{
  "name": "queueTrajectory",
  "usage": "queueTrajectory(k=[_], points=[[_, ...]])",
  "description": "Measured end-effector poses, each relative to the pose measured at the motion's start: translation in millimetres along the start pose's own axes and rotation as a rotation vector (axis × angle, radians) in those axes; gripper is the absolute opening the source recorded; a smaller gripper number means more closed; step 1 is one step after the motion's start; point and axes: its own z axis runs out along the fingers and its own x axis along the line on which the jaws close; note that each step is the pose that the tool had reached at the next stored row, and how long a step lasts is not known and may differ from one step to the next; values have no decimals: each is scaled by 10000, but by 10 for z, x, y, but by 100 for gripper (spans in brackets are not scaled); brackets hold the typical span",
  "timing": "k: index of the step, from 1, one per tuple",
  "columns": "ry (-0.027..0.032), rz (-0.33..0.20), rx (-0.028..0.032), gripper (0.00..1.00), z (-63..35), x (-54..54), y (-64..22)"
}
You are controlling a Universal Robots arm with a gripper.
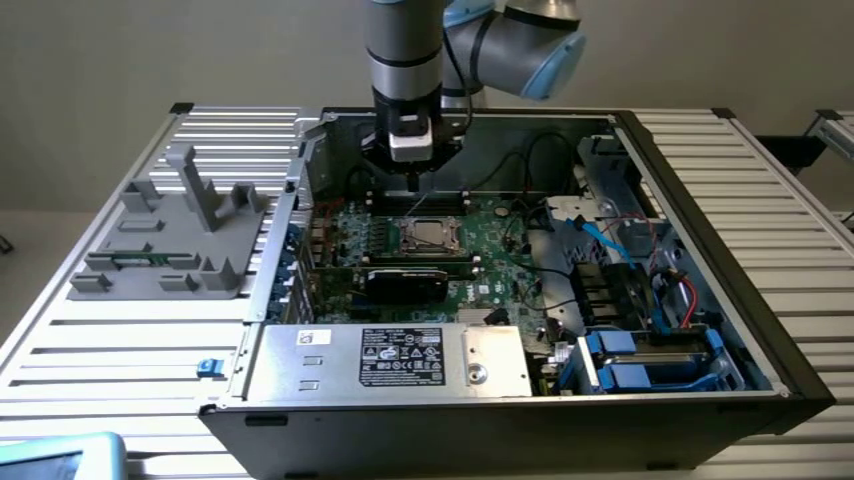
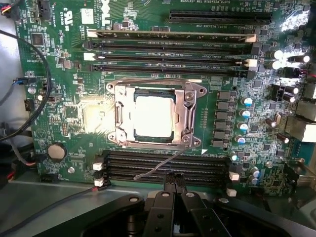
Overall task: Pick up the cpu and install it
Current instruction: 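Install the first cpu locking lever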
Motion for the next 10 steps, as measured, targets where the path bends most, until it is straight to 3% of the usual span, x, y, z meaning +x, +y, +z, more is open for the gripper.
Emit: queueTrajectory(k=[3,10], points=[[49,233,11,11,27,-11,6],[87,419,86,11,87,-95,18]])
